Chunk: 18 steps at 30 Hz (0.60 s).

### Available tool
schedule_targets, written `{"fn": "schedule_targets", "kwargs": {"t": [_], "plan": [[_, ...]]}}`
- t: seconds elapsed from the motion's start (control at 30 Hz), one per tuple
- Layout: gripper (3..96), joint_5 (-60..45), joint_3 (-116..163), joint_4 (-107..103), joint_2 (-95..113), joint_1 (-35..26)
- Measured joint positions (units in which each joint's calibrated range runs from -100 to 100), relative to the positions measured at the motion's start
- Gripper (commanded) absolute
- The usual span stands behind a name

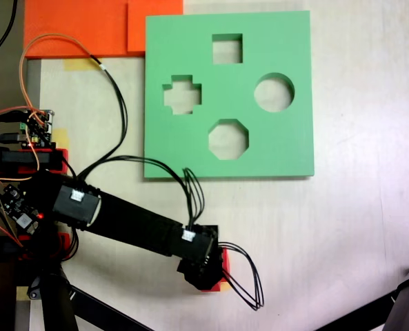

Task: Put the cross columnar block into the corresponding hole

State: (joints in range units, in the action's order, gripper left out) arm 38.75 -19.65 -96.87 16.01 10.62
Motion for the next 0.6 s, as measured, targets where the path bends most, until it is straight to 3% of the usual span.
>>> {"fn": "schedule_targets", "kwargs": {"t": [0.3, 0.6], "plan": [[31.4, 10.26, -4.51, -0.88, 20.79, -10.84], [31.4, 22.86, -4.51, -1.47, 16.55, -24.96]]}}
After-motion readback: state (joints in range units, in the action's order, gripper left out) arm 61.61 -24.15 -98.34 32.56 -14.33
